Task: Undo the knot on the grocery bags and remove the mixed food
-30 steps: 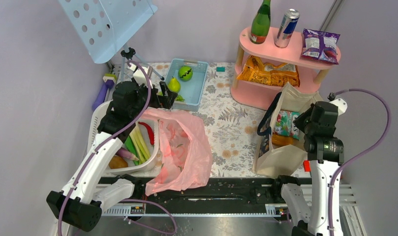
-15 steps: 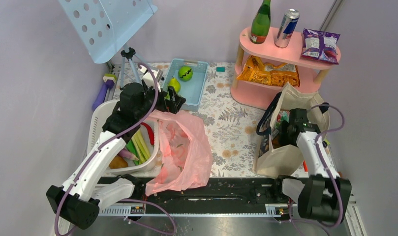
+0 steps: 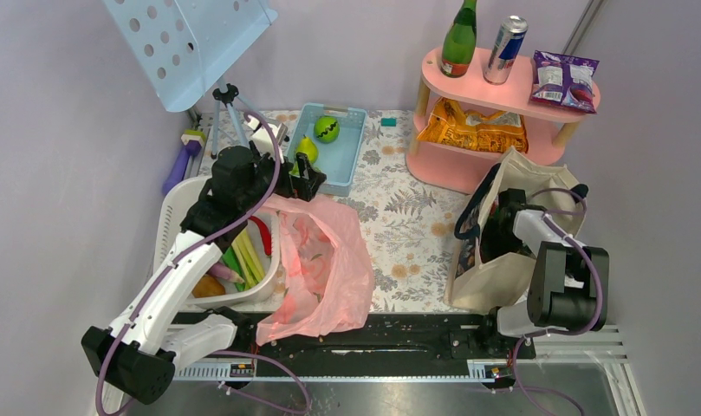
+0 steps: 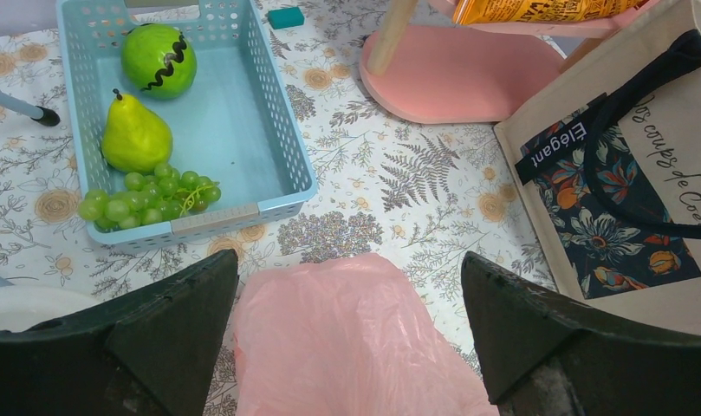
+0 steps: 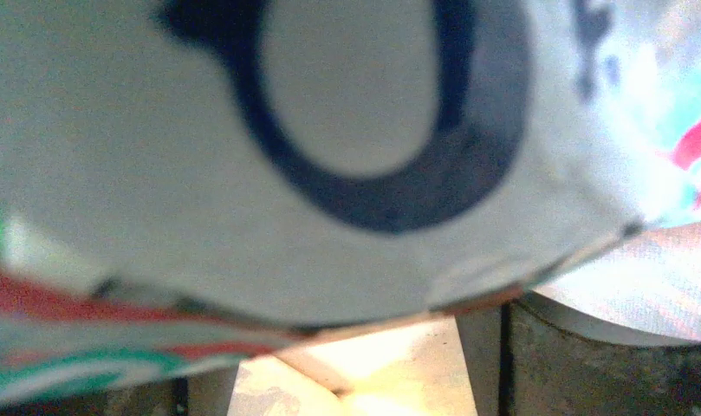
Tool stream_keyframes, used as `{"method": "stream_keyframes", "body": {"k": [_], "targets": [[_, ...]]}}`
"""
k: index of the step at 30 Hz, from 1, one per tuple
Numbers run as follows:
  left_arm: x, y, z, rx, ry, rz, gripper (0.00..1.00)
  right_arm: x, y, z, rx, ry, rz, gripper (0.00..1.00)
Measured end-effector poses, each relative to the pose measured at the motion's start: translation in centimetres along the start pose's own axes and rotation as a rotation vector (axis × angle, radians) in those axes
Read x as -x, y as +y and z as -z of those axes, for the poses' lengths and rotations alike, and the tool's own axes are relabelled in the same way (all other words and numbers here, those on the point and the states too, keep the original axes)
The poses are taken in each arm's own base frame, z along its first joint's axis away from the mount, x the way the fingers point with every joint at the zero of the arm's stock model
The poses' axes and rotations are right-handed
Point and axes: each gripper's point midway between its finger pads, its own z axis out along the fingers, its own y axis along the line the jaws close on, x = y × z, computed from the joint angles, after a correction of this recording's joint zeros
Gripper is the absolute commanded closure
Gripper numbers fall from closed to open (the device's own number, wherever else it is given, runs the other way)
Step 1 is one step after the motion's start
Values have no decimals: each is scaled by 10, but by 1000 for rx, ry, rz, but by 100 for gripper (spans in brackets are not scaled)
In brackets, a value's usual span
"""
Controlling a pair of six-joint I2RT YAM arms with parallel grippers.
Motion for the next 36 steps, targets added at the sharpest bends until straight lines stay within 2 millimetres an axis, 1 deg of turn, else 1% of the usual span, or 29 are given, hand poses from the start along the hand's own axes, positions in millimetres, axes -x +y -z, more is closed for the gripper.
{"method": "stream_keyframes", "body": {"k": [1,2,3,4,5,12,14,16,18,21,22,24,26,30,34,36], "targets": [[0,0,0,0,0,-1,1,0,0,0,0,0,4,53],[0,0,0,2,0,-1,1,0,0,0,1,-2,11,71],[0,1,0,3,1,-1,1,1,0,0,2,-7,14,85],[-1,1,-1,4,2,-1,1,2,1,1,11,-13,18,96],[-1,1,-1,5,2,-1,1,3,3,1,29,-22,19,100],[-2,4,-2,16,6,0,1,8,25,3,181,-87,12,100],[-2,4,-3,17,6,-1,1,10,32,6,236,-127,9,100],[-2,4,-3,19,6,0,1,12,36,17,292,-178,8,100],[-2,4,-3,20,6,0,1,18,41,37,363,-266,7,100],[-2,5,-3,22,5,-1,1,32,48,78,483,-430,-4,100],[-2,5,-3,23,5,-1,1,36,49,94,523,-490,-8,100],[-2,5,-3,25,4,-3,1,40,48,119,577,-581,-16,100],[-1,6,-3,28,4,-4,1,44,46,140,614,-650,-21,100],[-1,7,-3,31,3,-6,1,50,47,183,684,-757,-15,100],[-1,7,-3,31,3,-8,1,54,51,226,755,-832,15,100],[-1,7,-3,30,3,-8,1,54,53,243,787,-859,31,100]]}}
